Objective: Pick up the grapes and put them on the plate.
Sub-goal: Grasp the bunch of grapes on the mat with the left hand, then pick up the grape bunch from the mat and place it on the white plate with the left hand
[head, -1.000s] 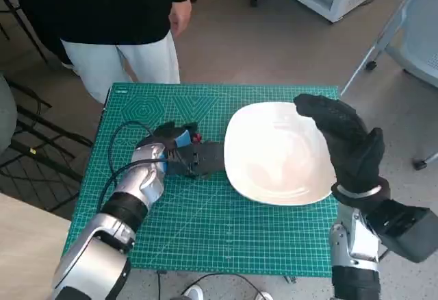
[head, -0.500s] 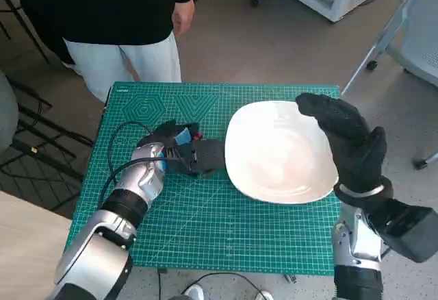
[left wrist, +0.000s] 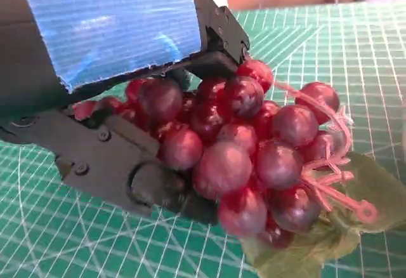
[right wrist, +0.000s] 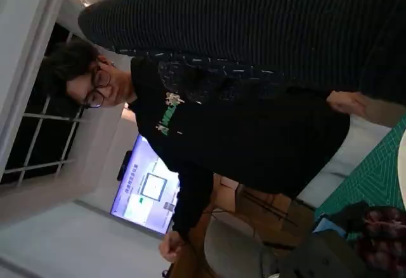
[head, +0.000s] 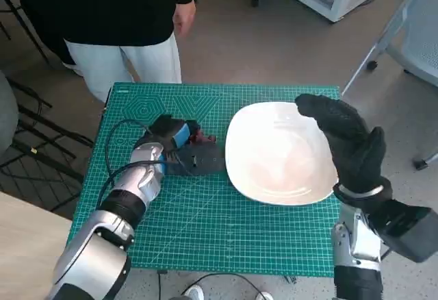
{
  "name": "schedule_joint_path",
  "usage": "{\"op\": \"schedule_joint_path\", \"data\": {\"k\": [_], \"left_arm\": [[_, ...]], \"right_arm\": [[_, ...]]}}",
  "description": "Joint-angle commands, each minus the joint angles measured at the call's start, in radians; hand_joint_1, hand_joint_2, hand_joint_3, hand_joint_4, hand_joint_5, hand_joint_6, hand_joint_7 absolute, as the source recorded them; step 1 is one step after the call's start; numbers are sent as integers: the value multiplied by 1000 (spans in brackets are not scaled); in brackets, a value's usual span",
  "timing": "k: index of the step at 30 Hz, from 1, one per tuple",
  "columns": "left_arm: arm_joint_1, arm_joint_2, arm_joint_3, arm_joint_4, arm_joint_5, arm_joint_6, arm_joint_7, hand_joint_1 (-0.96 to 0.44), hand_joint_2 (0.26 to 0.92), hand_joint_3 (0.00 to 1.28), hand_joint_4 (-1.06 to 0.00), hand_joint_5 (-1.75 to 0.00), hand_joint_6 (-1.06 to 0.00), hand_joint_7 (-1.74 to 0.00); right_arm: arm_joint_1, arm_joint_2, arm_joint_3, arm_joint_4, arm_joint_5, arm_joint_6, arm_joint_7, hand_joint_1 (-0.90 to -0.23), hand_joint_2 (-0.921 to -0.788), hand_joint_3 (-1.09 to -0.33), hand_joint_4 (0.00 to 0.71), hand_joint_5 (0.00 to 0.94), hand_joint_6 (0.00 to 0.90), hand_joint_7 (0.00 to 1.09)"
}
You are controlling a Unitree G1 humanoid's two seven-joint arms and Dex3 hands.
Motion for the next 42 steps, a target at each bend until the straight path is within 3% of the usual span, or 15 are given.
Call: {"op": "schedule_joint_path", "data": {"k": [1, 9, 21, 42], "left_arm": [[56, 0, -13, -19, -2, 11, -21, 4, 920, 103, -570, -1357, -665, -1061], [69, 17, -8, -59, -6, 14, -28, 2, 920, 159, -521, -1420, -591, -1134], [62, 12, -8, -37, -6, 6, -19, 1, 921, 180, -550, -1421, -525, -1165], [42, 25, 5, -55, -17, 0, -33, 1, 920, 169, -560, -1409, -540, -1152]], "right_arm": [[3, -5, 0, 13, -3, 12, 0, -499, -921, -578, 184, 8, -1, 370], [1, -6, 0, 9, -1, 18, -1, -500, -921, -577, 186, 8, -1, 368], [-2, -8, -4, 18, -1, 14, 0, -495, -921, -577, 189, 8, -1, 367], [-6, -11, -7, 20, 1, 3, 3, -505, -921, -570, 201, 11, -1, 371]]}}
